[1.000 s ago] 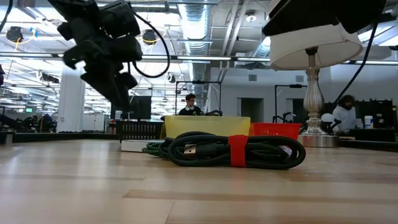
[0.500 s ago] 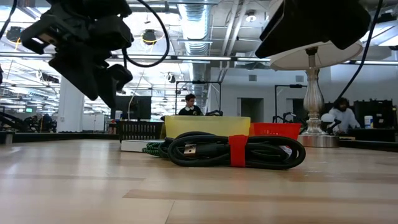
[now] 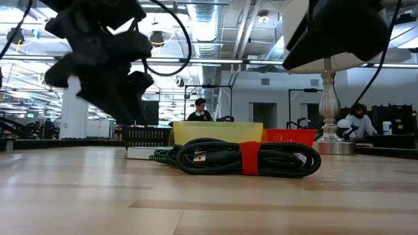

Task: Pick and place items into bin
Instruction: Put the card reader box into the black bin

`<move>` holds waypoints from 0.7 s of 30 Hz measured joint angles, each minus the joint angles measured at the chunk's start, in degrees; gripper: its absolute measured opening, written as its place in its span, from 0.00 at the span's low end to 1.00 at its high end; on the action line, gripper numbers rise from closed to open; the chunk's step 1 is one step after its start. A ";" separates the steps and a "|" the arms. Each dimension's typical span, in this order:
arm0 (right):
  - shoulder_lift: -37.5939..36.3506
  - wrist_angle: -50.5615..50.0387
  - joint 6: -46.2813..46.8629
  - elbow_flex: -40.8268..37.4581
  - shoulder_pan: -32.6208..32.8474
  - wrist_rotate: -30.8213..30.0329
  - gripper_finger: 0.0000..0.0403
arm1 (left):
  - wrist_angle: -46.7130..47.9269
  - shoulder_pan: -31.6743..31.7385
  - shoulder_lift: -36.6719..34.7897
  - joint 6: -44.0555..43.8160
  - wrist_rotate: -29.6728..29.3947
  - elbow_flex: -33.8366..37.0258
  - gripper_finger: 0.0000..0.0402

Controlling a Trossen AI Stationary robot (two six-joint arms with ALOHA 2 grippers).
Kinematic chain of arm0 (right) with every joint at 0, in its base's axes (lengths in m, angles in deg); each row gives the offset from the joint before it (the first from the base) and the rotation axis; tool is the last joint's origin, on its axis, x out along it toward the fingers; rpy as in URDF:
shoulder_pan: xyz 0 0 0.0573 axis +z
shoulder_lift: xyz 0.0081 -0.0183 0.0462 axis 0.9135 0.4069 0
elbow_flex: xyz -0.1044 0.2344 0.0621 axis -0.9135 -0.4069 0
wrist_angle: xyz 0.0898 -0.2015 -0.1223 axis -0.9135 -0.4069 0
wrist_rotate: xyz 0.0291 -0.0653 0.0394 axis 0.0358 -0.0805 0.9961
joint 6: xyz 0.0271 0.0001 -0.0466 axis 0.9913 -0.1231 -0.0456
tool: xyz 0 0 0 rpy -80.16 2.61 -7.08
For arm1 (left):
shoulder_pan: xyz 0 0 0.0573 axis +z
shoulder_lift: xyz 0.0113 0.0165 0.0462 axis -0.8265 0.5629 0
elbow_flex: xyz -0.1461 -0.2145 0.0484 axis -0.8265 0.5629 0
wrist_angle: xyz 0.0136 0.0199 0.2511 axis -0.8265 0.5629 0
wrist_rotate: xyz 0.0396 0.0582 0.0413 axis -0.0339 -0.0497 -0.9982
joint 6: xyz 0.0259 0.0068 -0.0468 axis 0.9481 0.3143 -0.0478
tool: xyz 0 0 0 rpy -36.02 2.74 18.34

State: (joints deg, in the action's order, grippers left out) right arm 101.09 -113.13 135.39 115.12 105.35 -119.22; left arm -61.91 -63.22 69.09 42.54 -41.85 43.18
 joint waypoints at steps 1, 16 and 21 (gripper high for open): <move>0.00 -0.83 1.09 0.00 0.22 0.00 0.61 | 0.16 -0.72 0.98 0.79 -1.85 -0.33 0.49; 0.00 -4.82 5.26 0.00 1.26 -0.02 0.61 | 0.16 -10.14 5.81 5.11 -18.93 -2.66 0.49; 0.00 -4.88 5.26 0.00 1.26 0.11 0.61 | -0.40 -11.35 6.80 4.95 -20.37 -2.66 0.49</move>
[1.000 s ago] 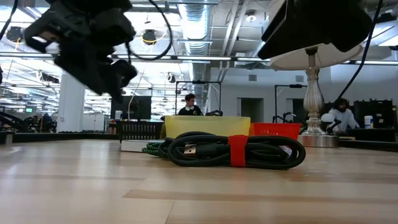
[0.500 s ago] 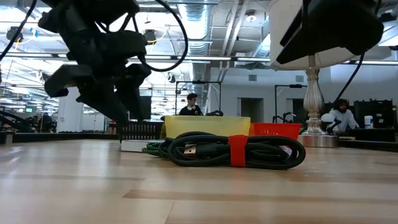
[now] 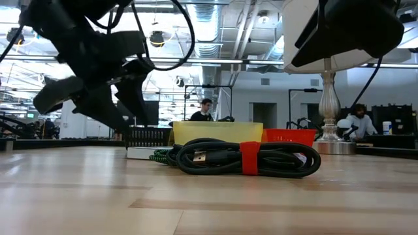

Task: Pick and place items into bin
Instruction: Put the card reader box into the black bin

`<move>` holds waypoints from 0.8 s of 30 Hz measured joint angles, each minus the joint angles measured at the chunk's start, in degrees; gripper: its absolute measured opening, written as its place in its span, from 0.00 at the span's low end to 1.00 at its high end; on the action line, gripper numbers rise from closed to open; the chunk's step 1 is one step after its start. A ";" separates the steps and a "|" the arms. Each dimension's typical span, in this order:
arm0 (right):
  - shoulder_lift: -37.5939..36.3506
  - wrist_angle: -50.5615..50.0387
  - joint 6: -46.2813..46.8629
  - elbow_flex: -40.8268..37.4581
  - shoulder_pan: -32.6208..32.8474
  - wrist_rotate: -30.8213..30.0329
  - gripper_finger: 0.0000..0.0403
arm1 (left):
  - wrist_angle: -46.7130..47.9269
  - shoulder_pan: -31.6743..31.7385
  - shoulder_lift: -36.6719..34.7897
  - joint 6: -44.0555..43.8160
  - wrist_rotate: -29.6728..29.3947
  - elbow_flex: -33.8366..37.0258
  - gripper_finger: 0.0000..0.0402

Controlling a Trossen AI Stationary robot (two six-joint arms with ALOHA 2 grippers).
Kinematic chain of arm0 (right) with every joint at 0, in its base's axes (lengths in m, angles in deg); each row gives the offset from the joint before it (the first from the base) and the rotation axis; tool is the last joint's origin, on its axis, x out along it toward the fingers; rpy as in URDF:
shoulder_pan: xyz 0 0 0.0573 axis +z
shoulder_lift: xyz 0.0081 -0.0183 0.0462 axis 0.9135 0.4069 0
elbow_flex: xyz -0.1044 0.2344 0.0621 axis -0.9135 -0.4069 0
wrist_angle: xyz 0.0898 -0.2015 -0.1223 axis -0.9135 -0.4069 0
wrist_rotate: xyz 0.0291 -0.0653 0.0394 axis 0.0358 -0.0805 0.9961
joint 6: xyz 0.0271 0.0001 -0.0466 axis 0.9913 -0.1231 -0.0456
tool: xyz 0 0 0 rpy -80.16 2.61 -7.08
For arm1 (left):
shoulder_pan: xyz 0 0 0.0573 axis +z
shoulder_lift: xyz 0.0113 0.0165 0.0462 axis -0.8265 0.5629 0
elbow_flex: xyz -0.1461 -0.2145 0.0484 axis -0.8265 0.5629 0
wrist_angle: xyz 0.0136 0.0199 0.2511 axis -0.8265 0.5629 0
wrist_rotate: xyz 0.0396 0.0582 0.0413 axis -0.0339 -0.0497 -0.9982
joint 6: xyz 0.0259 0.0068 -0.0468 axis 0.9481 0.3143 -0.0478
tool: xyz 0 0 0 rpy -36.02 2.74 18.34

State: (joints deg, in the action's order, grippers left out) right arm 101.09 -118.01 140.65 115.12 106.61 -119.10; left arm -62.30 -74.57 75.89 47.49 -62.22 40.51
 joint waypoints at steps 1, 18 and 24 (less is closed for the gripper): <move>0.00 0.02 -0.02 0.00 0.00 0.09 0.61 | 0.36 -0.07 0.13 -0.03 -0.17 0.04 0.49; -0.02 -0.75 0.87 0.00 0.15 0.37 0.61 | -4.97 -0.18 11.89 0.17 -6.26 -0.28 0.49; -0.01 -0.61 0.87 0.00 0.15 0.34 0.61 | -5.29 0.24 12.58 -0.33 -5.13 -0.28 0.48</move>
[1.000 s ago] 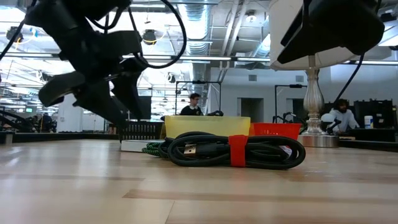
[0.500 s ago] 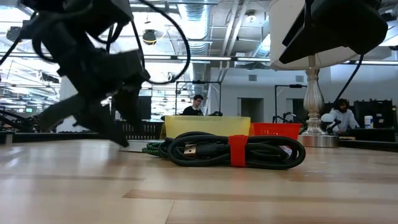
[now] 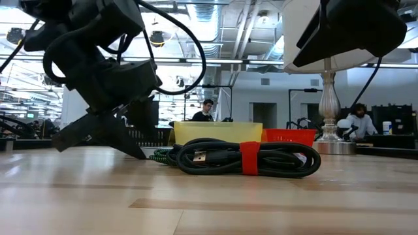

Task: Pick and place items into bin
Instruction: Put the card reader box into the black bin

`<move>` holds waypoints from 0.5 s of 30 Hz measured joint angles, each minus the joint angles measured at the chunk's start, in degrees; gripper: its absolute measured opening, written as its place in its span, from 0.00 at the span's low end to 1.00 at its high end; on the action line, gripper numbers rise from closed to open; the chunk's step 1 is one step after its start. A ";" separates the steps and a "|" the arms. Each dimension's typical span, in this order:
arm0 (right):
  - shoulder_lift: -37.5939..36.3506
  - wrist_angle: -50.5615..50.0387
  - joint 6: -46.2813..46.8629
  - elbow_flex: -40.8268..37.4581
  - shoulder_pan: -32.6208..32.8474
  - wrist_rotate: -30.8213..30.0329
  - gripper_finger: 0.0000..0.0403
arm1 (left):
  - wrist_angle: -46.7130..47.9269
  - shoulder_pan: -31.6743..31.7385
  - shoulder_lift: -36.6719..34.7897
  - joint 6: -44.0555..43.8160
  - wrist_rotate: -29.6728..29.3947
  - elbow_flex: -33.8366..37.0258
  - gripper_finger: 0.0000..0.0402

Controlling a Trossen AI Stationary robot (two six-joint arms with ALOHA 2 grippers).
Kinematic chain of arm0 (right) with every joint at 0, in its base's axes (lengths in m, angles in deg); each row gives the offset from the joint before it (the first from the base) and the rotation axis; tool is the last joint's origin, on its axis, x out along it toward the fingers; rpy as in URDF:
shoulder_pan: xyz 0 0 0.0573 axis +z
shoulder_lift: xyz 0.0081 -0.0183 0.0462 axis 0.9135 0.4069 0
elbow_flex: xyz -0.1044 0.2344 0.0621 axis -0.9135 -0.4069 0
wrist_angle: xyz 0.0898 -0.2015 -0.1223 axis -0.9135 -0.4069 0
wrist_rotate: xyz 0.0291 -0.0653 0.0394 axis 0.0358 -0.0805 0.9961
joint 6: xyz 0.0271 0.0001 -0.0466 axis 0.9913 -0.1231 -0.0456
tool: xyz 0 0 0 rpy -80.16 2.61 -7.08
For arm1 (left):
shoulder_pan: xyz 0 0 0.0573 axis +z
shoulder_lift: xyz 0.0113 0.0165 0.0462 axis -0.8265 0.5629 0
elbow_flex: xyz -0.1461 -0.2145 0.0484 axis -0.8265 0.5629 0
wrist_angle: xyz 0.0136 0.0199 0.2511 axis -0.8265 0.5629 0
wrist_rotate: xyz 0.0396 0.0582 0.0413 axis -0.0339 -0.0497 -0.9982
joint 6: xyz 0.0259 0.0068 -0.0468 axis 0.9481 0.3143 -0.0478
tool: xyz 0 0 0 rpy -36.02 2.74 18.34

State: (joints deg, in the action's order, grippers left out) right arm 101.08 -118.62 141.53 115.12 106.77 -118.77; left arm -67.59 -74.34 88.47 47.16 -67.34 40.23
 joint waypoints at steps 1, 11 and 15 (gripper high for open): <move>0.01 0.05 0.00 0.00 0.00 -0.01 0.61 | 0.00 0.02 0.00 -0.20 0.25 0.00 0.47; 0.00 0.39 0.00 0.00 0.00 -0.06 0.61 | 0.01 -0.20 0.07 -2.85 3.81 0.15 0.06; 0.00 0.42 0.00 0.00 -0.02 -0.08 0.61 | -0.11 -1.28 0.07 -4.51 3.60 0.17 0.02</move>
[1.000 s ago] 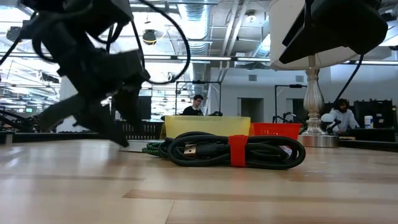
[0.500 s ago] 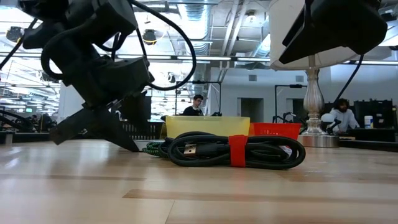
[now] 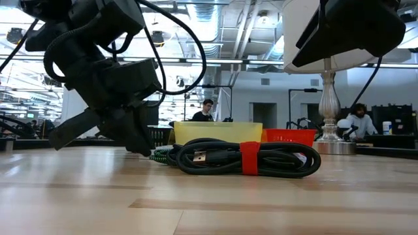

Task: Pick and place items into bin
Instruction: Put the card reader box into the black bin

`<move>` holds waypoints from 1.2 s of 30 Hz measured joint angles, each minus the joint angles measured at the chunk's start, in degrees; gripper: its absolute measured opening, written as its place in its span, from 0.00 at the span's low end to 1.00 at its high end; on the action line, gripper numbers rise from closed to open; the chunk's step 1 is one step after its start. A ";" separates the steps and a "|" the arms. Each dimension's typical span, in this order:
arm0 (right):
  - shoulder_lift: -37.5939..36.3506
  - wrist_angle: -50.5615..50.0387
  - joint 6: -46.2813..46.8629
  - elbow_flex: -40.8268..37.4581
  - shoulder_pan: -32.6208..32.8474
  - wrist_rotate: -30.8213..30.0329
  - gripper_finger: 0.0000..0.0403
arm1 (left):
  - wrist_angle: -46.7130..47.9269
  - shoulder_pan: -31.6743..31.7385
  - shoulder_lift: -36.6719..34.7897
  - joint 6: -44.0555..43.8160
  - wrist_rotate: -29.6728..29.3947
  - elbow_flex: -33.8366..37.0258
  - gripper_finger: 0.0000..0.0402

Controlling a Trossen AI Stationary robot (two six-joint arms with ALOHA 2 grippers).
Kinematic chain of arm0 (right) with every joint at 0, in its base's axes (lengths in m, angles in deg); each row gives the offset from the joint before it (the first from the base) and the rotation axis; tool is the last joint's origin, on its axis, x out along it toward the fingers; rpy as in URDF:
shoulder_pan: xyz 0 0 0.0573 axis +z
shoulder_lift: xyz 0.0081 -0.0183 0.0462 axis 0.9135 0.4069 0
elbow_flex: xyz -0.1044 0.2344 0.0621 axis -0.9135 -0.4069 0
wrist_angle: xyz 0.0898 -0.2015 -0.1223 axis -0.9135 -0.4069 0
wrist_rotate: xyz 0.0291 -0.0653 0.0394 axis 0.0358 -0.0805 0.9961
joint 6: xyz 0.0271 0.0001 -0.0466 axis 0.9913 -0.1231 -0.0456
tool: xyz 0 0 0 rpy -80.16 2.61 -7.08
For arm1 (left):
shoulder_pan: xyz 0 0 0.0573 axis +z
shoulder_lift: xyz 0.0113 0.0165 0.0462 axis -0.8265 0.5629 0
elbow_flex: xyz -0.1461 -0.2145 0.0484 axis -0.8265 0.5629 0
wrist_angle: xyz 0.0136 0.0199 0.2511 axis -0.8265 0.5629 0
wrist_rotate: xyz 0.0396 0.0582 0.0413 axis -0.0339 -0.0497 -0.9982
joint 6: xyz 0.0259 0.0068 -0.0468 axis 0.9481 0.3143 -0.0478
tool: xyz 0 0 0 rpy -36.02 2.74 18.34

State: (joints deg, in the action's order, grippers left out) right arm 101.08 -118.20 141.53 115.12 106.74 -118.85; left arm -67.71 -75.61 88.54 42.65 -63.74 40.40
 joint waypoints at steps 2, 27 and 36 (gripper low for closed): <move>-0.01 0.15 0.00 0.00 0.00 -0.02 0.61 | 0.02 -0.88 0.08 -1.22 -0.86 0.04 0.01; 0.00 0.41 -0.02 0.00 0.00 -0.06 0.61 | 8.22 -15.63 0.70 -15.64 -14.43 -2.98 0.00; 0.01 0.48 -0.02 0.00 0.00 -0.06 0.61 | 15.40 -16.97 0.65 -15.79 -19.71 -8.00 0.00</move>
State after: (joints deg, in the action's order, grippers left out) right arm 101.09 -117.73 141.50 115.12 106.74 -118.91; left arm -52.30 -92.58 89.19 26.86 -83.45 32.41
